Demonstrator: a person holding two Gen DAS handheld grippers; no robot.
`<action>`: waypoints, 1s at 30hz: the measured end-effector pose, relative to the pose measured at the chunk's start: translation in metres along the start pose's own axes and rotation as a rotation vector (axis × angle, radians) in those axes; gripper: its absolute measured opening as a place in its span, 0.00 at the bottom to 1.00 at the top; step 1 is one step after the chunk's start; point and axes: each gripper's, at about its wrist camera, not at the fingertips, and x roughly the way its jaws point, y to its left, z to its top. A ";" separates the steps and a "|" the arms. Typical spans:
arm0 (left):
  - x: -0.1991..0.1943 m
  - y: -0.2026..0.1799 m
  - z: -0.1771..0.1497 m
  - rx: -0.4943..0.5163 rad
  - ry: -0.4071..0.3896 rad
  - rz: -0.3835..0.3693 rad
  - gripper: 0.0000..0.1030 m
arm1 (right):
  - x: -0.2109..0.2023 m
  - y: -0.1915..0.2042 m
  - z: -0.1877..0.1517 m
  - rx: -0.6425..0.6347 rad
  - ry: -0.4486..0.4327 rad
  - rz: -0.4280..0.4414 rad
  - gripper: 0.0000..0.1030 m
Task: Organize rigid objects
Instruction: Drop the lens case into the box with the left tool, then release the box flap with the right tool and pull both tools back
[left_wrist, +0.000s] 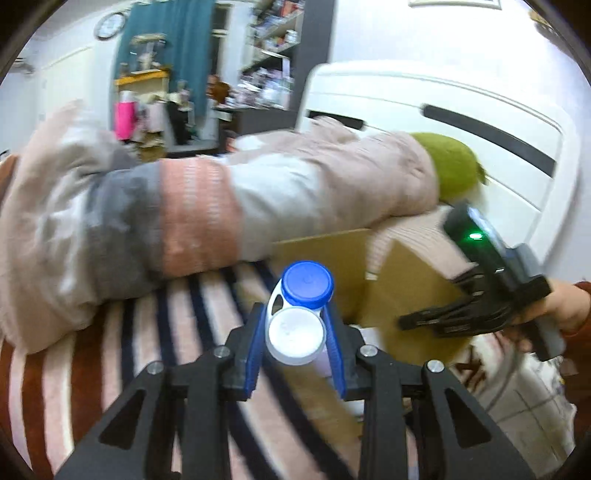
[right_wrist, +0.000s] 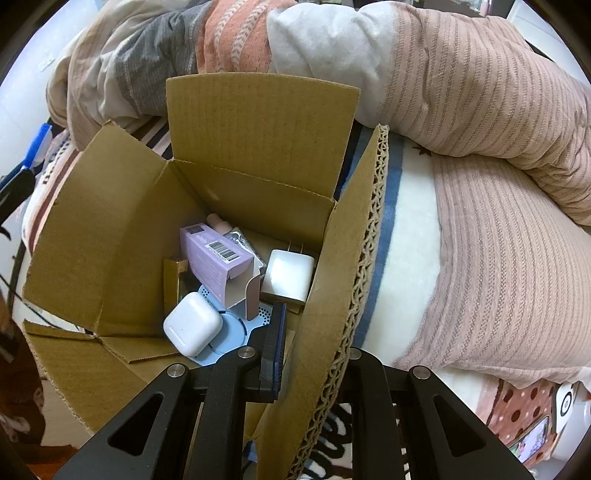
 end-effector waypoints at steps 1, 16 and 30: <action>0.007 -0.008 0.004 0.002 0.022 -0.027 0.27 | 0.000 0.000 0.000 -0.001 -0.001 0.001 0.09; 0.028 -0.048 0.003 0.033 0.120 -0.086 0.68 | 0.000 -0.002 -0.001 -0.001 -0.002 0.000 0.11; -0.062 -0.013 -0.014 -0.084 0.031 0.094 0.99 | -0.059 0.026 -0.014 -0.008 -0.250 -0.071 0.60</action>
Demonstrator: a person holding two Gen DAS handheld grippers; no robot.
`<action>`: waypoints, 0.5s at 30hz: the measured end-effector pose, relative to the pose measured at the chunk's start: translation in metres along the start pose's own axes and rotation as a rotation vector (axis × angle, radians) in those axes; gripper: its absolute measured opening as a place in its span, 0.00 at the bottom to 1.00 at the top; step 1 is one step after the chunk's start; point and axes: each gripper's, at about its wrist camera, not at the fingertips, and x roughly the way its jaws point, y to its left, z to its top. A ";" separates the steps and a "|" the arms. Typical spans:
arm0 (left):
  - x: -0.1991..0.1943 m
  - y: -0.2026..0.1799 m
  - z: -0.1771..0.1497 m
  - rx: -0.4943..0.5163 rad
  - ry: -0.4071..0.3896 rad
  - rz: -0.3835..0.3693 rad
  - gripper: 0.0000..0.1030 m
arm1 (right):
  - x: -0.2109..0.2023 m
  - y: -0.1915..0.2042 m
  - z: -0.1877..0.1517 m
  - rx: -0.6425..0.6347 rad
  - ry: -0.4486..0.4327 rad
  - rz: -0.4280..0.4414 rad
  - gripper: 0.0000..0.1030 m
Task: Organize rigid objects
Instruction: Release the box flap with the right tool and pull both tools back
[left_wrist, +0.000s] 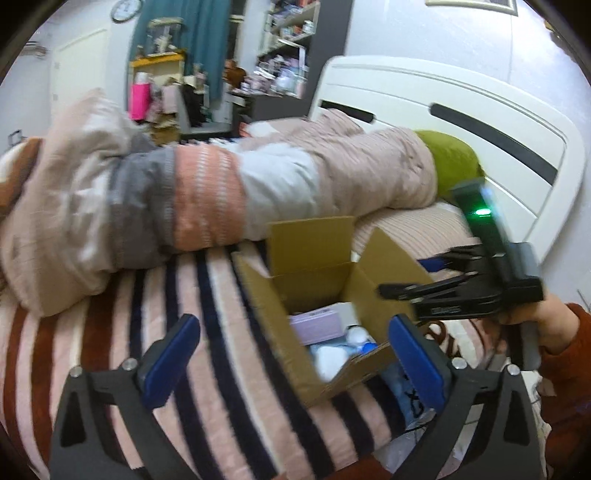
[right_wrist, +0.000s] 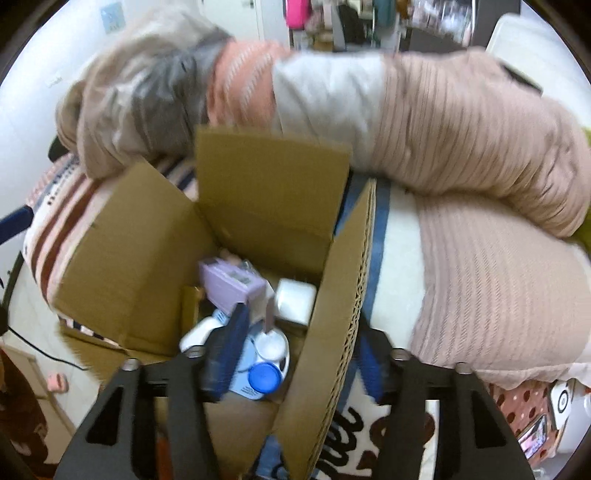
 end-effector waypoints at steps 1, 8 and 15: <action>-0.009 0.005 -0.003 -0.009 -0.010 0.025 0.99 | -0.009 0.004 -0.001 -0.005 -0.034 -0.007 0.63; -0.053 0.023 -0.024 -0.045 -0.074 0.132 0.99 | -0.077 0.045 -0.024 -0.045 -0.317 -0.011 1.00; -0.071 0.037 -0.052 -0.098 -0.103 0.160 0.99 | -0.100 0.093 -0.062 -0.142 -0.422 0.015 1.00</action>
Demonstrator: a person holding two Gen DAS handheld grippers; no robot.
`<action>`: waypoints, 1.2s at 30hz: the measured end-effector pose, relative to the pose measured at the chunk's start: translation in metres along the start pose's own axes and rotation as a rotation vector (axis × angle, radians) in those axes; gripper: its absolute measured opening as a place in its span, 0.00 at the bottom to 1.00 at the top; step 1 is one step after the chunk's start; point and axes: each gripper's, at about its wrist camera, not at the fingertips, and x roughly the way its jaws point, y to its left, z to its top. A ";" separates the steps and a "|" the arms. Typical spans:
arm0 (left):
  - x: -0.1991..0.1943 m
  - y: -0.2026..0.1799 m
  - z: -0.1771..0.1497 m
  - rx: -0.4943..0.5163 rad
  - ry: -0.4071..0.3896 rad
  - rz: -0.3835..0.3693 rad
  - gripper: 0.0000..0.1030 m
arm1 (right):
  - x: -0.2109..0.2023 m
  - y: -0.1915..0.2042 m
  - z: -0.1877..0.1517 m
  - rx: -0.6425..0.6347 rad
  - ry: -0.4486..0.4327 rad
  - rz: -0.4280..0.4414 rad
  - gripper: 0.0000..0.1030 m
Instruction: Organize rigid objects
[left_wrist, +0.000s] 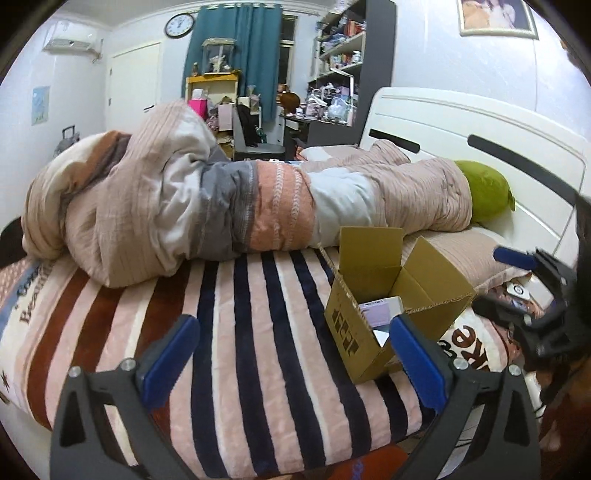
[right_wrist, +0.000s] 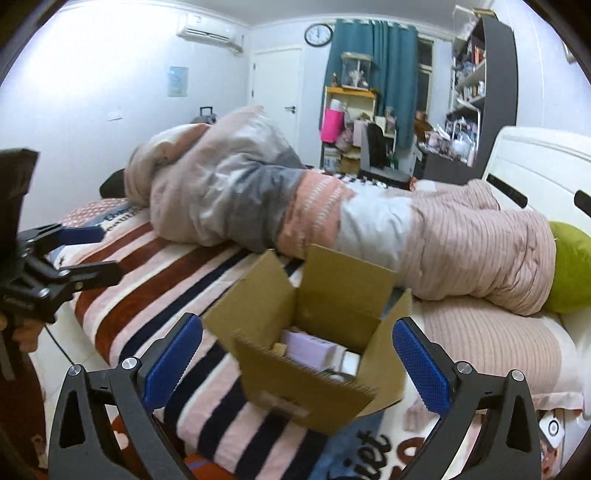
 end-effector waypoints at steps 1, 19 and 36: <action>0.000 0.003 -0.003 -0.010 0.003 0.003 0.99 | -0.001 0.006 -0.005 -0.004 -0.009 0.002 1.00; 0.009 0.016 -0.017 -0.041 0.026 0.062 0.99 | -0.003 0.021 -0.032 0.119 0.008 0.119 1.00; 0.008 0.020 -0.017 -0.044 0.022 0.088 0.99 | -0.004 0.021 -0.028 0.128 -0.009 0.131 1.00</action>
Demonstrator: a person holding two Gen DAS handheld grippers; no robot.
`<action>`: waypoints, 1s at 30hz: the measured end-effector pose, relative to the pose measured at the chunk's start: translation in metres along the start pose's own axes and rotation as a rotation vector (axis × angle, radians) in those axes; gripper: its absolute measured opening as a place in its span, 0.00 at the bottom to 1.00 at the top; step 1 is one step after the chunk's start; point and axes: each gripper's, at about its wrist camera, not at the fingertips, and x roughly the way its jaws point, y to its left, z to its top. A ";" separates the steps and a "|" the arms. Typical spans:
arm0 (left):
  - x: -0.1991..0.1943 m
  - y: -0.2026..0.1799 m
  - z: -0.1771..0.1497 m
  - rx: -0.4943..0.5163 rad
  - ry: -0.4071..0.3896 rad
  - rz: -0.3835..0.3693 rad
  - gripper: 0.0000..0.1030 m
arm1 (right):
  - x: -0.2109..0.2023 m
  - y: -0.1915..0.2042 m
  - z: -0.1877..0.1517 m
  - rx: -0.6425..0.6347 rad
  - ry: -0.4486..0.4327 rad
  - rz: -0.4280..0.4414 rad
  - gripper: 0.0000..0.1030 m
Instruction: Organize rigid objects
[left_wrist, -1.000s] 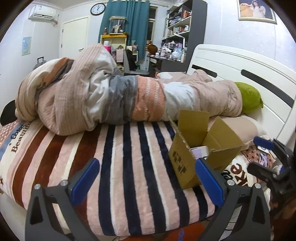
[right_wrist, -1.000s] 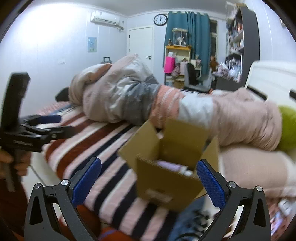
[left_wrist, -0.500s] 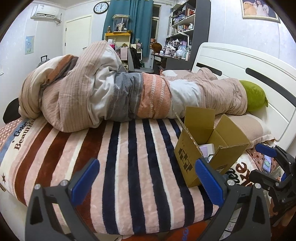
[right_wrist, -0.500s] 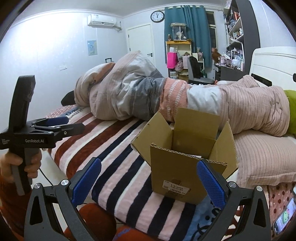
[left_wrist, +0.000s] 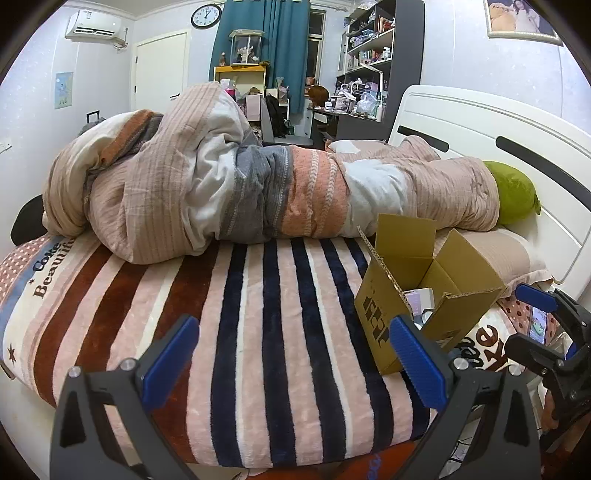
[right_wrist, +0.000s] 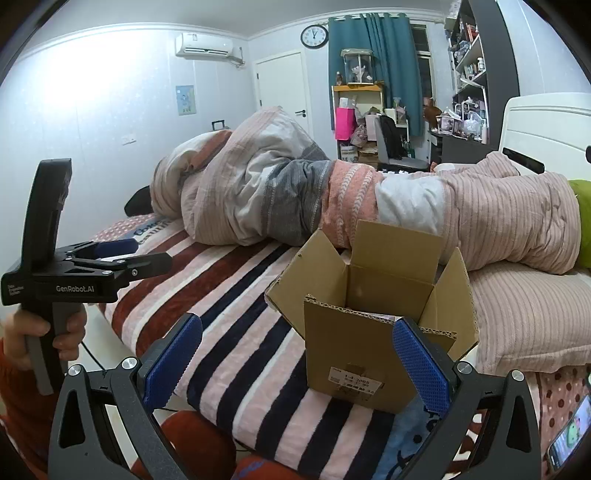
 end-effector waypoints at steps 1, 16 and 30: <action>0.000 0.000 0.000 0.001 0.001 -0.001 0.99 | 0.000 0.000 0.000 0.001 -0.001 0.000 1.00; -0.001 0.002 -0.001 -0.002 -0.003 -0.004 0.99 | -0.003 -0.003 -0.001 0.006 -0.003 -0.015 1.00; -0.005 0.004 -0.002 -0.003 -0.004 -0.002 0.99 | -0.001 -0.004 -0.004 0.017 0.009 -0.007 1.00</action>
